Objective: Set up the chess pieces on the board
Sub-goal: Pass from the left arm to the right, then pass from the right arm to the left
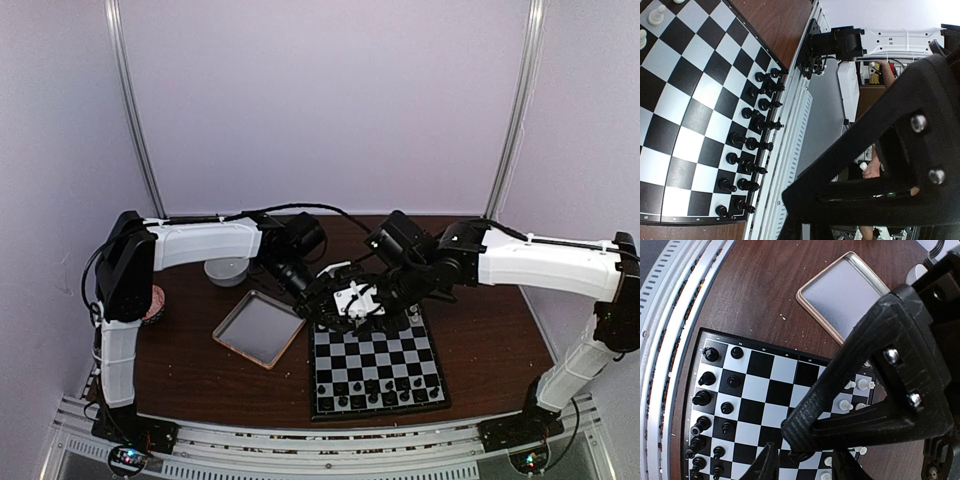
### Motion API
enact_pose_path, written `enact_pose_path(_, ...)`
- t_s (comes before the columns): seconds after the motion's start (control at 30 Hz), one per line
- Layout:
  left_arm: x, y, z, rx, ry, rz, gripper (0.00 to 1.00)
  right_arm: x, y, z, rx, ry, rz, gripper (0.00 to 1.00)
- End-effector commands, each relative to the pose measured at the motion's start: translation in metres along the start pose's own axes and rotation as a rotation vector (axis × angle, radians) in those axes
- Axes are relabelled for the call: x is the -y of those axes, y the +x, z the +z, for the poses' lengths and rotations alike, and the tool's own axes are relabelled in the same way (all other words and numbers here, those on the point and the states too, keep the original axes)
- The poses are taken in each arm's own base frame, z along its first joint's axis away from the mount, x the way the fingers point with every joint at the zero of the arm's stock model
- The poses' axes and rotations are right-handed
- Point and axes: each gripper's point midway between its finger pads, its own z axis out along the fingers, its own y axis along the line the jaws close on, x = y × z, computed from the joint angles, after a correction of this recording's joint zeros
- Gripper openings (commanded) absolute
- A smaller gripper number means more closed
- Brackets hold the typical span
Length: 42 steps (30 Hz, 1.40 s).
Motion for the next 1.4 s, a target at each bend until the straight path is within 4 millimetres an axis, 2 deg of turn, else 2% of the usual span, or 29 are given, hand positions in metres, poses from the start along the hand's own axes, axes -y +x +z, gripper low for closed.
enact_pose_path(0.0,0.005,-0.004,0.0,-0.001,0.042,0.003,0.02,0.004,-0.007,0.004,-0.018,0.025,-0.04,0.36)
enact_pose_path(0.13,0.005,-0.003,0.0,-0.004,0.052,0.0,0.02,-0.001,-0.008,0.01,-0.031,0.015,-0.054,0.3)
enact_pose_path(0.33,0.005,-0.004,0.0,-0.003,0.055,-0.01,0.02,-0.003,-0.008,0.009,-0.029,0.022,-0.043,0.17)
enact_pose_path(0.5,0.003,-0.009,-0.006,0.019,0.017,0.0,0.1,-0.004,-0.004,0.006,-0.037,0.03,-0.004,0.13)
enact_pose_path(0.6,0.008,-0.018,-0.023,0.087,-0.029,0.052,0.15,-0.007,0.001,0.002,-0.028,0.022,0.061,0.12)
enact_pose_path(0.8,0.012,-0.045,-0.064,0.332,-0.128,0.157,0.2,-0.01,0.001,-0.019,0.077,-0.048,0.246,0.11)
enact_pose_path(0.9,0.014,-0.052,-0.083,0.449,-0.287,0.278,0.19,-0.007,0.001,-0.031,0.17,-0.13,0.392,0.11)
enact_pose_path(1.0,0.021,-0.054,-0.107,0.636,-0.461,0.423,0.18,-0.004,-0.001,-0.043,0.282,-0.241,0.551,0.11)
enact_pose_path(1.07,0.038,-0.044,-0.112,0.716,-0.609,0.617,0.18,0.0,-0.001,-0.05,0.346,-0.311,0.628,0.11)
enact_pose_path(1.17,0.073,-0.027,-0.089,0.711,-0.752,0.939,0.2,0.006,0.003,-0.058,0.414,-0.376,0.708,0.12)
enact_pose_path(1.37,0.083,-0.026,-0.045,0.465,-0.776,1.134,0.21,-0.002,0.004,-0.062,0.446,-0.448,0.715,0.12)
